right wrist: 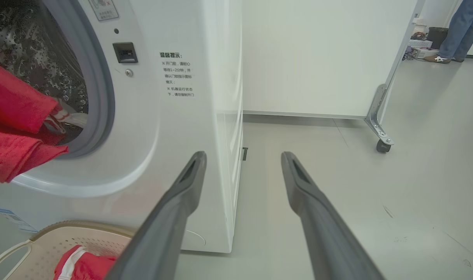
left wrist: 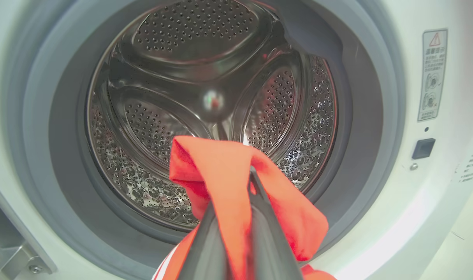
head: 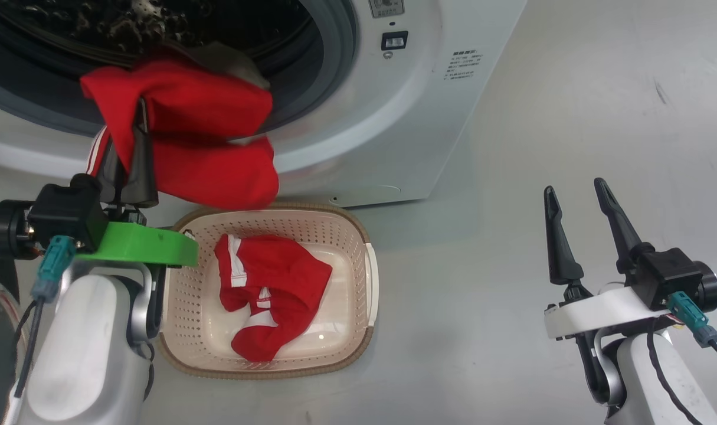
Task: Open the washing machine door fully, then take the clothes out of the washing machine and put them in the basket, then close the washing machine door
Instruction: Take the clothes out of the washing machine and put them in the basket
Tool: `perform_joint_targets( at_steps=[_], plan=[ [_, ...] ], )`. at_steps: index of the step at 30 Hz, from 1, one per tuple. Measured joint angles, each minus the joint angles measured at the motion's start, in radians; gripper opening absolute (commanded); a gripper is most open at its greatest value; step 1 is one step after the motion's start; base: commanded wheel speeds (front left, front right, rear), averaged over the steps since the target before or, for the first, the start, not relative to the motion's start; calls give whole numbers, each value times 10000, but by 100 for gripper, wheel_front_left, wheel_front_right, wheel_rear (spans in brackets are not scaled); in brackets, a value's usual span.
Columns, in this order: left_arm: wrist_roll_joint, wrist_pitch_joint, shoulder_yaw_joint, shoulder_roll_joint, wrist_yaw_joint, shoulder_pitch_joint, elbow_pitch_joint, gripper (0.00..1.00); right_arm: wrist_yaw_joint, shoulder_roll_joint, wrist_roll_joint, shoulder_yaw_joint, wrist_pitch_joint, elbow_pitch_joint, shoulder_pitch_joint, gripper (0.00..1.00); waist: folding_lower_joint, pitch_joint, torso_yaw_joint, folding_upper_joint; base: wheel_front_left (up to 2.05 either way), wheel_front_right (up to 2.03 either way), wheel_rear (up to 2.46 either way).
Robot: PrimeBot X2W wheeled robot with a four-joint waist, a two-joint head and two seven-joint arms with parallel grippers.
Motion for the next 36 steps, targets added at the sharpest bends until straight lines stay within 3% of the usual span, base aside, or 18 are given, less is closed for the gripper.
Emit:
perform_joint_targets(
  at_steps=[7, 15, 27, 36],
  plan=[
    [155, -10, -117, -4, 79, 822, -894, 0, -2, -13, -2, 71, 0, 61, 392, 100, 0, -665, 256, 0, 0, 0, 0],
    [-213, 234, -508, -278, 90, 2404, -842, 0, 6, -8, -15, 184, 2, -109, 513, 100, 0, -1110, 307, 0, 0, 0, 0],
    [-571, 978, -1026, -382, -119, 2921, 441, 0, 8, 2, -42, 366, 196, -654, 599, 100, 0, -673, -11, 0, 0, 0, 0],
    [-767, 1448, -732, -349, -194, 2089, 1770, 0, 10, 104, -58, 497, 240, -1055, 463, 100, 0, 105, -481, 0, 0, 0, 0]
  ],
)
